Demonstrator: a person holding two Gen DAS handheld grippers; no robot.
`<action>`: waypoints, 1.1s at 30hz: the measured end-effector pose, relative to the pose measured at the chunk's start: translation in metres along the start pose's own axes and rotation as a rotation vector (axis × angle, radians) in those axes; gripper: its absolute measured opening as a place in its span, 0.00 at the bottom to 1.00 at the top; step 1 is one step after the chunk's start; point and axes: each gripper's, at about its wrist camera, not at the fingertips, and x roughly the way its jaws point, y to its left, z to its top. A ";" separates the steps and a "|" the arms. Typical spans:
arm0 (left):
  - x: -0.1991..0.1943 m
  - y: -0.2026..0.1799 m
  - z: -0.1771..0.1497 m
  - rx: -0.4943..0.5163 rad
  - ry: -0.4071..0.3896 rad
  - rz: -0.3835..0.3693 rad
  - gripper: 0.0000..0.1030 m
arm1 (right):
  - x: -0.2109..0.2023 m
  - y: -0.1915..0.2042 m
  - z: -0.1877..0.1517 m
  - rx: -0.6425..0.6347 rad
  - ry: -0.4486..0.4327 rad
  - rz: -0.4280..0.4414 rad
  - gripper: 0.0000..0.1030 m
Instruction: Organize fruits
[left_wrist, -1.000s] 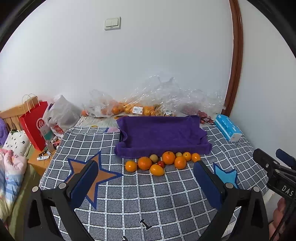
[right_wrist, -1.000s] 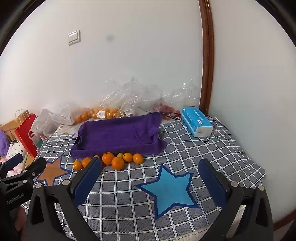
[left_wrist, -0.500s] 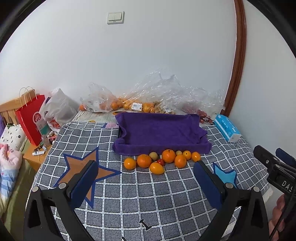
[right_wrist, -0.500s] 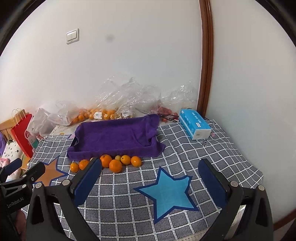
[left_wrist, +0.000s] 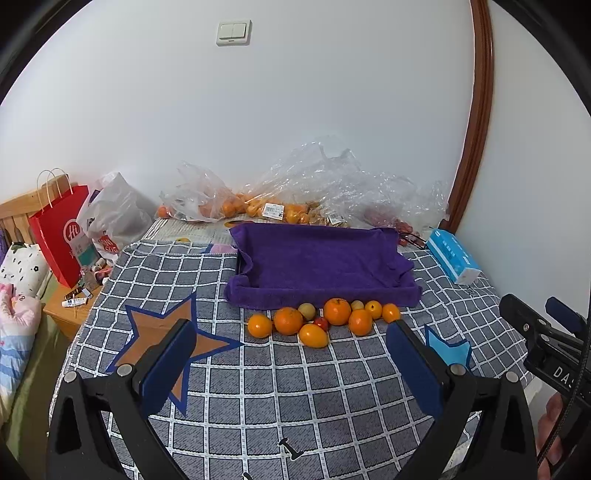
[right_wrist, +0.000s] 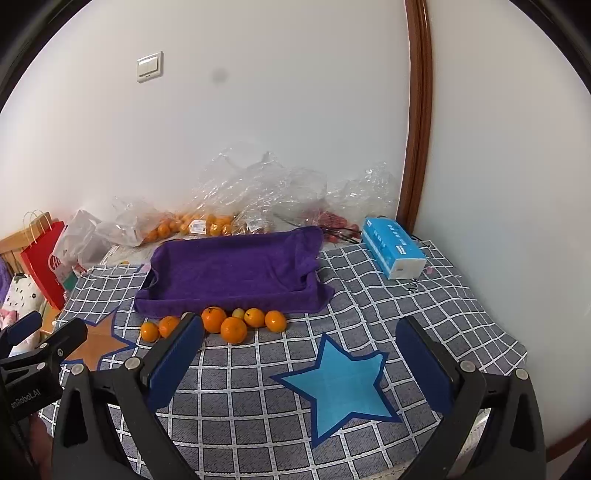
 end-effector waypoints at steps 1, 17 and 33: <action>0.000 0.000 0.000 0.003 -0.001 0.000 1.00 | 0.000 -0.001 -0.001 0.008 -0.001 0.003 0.99; 0.003 -0.002 -0.001 0.005 0.006 -0.004 1.00 | 0.004 -0.004 0.002 0.015 0.004 0.005 0.99; 0.004 0.004 -0.004 -0.024 -0.005 -0.016 1.00 | 0.005 -0.001 0.001 0.009 -0.021 -0.003 0.99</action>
